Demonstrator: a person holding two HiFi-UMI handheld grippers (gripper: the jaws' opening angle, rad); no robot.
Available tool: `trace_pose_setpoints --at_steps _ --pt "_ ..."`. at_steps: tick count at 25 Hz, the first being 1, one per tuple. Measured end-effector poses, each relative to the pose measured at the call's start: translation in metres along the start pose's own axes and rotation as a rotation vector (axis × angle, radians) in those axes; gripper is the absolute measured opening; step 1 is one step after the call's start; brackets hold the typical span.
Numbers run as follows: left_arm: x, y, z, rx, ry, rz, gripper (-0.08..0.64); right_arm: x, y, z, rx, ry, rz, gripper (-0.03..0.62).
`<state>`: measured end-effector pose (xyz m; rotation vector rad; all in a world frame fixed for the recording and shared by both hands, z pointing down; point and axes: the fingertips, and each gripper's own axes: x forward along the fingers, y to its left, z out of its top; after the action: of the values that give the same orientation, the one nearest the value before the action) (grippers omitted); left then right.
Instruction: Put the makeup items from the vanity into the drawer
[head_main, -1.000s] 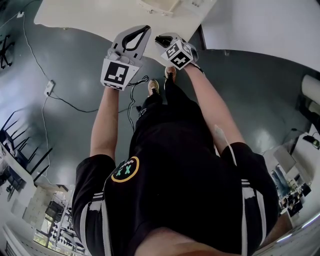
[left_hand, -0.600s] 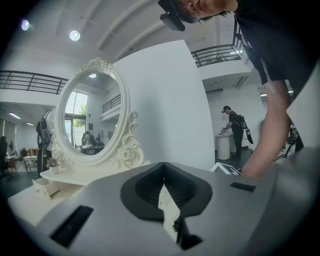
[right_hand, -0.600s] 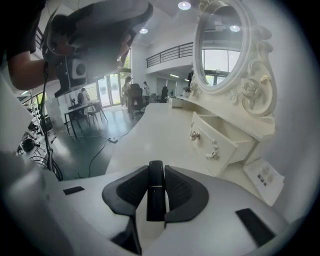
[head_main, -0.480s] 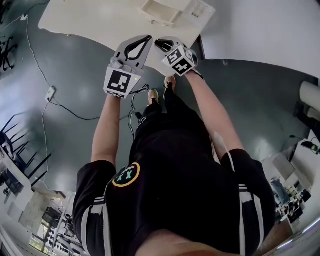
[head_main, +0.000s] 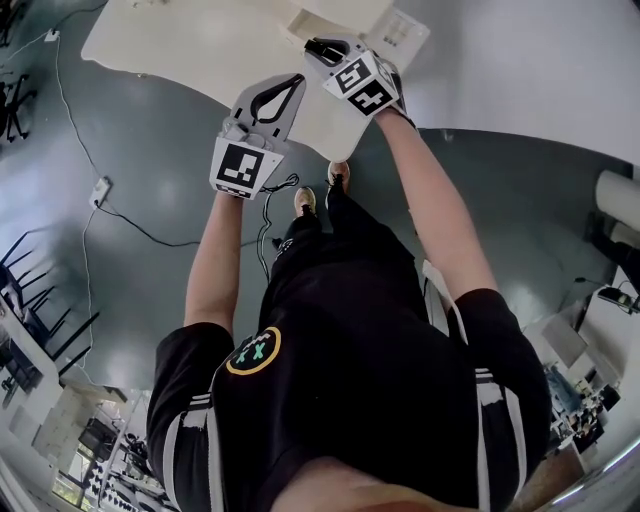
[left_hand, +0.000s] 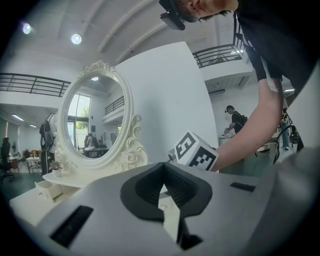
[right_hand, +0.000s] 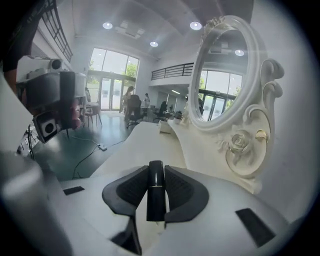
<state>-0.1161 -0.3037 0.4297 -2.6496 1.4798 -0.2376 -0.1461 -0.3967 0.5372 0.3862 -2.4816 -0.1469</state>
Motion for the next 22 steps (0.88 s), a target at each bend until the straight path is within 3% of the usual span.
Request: trace_pose_setpoints --at_steps 7,22 --pt "0.004 0.004 -0.008 0.006 0.014 0.000 0.020 0.029 -0.030 -0.013 0.007 0.051 -0.005 0.118" --pt "0.024 0.026 -0.015 0.002 0.023 0.012 0.020 0.056 -0.044 -0.035 0.045 0.096 0.018 0.120"
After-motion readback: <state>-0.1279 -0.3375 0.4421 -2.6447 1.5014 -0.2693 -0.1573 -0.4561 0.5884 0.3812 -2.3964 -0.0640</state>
